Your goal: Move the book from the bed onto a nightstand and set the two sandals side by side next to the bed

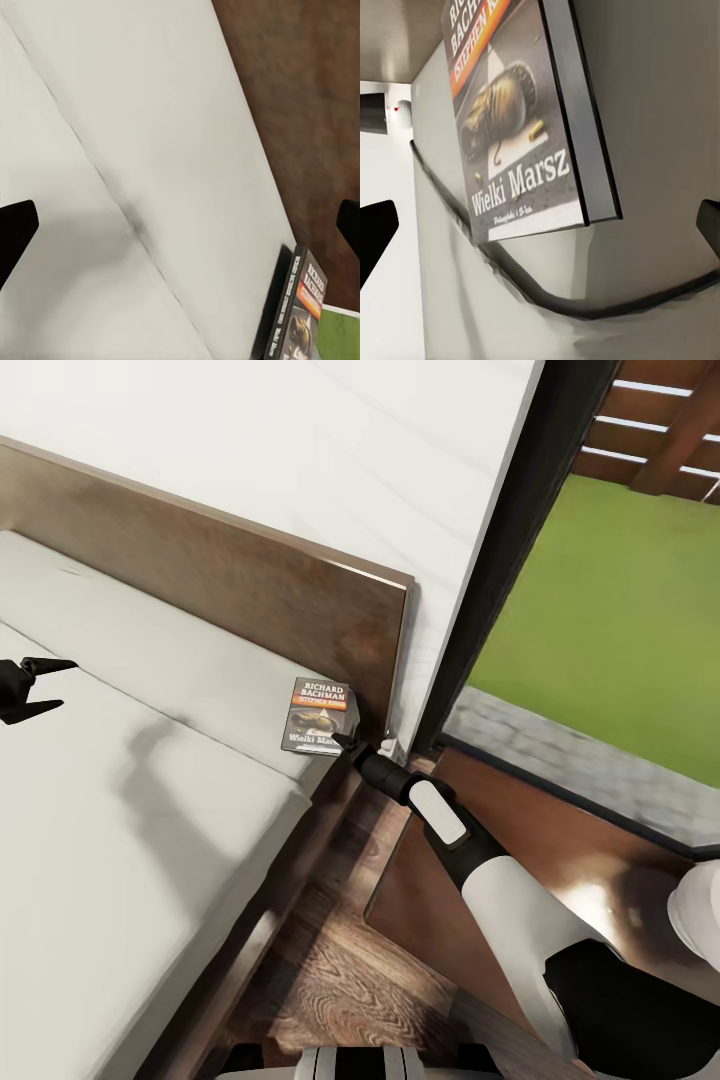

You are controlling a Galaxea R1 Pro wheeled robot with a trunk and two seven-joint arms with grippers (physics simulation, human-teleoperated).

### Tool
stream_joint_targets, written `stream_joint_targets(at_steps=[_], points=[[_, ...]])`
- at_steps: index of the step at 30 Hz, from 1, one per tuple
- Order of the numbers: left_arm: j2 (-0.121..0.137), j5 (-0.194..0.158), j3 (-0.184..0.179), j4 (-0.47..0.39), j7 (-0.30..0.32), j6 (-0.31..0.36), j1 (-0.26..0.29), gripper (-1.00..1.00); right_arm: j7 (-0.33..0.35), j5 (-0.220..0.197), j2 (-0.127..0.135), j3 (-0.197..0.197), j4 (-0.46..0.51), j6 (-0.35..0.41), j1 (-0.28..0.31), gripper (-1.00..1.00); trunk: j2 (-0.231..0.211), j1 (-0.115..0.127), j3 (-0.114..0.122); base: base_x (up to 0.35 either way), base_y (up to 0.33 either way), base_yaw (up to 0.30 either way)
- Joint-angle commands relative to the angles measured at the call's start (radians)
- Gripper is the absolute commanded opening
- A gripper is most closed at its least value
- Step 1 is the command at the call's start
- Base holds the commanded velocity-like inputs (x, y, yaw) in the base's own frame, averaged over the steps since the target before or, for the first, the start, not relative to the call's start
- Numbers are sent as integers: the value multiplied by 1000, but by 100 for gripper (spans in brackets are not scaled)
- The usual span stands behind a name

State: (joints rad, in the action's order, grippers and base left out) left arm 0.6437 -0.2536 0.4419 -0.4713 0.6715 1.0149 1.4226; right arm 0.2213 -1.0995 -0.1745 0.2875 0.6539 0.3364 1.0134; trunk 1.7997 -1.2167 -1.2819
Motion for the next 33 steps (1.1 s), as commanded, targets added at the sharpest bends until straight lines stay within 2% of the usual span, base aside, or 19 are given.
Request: stream_joint_targets(at_steps=[1, 33], points=[[0, 7, 5, 0, 6, 4, 1, 100, 1, -5, 0, 1, 0, 3, 1, 100, 0, 0, 0, 0, 0, 0], [-1, 8, 4, -1, 5, 2, 1, 100, 1, -5, 0, 1, 1, 3, 1, 100, 0, 0, 0, 9, 0, 0]])
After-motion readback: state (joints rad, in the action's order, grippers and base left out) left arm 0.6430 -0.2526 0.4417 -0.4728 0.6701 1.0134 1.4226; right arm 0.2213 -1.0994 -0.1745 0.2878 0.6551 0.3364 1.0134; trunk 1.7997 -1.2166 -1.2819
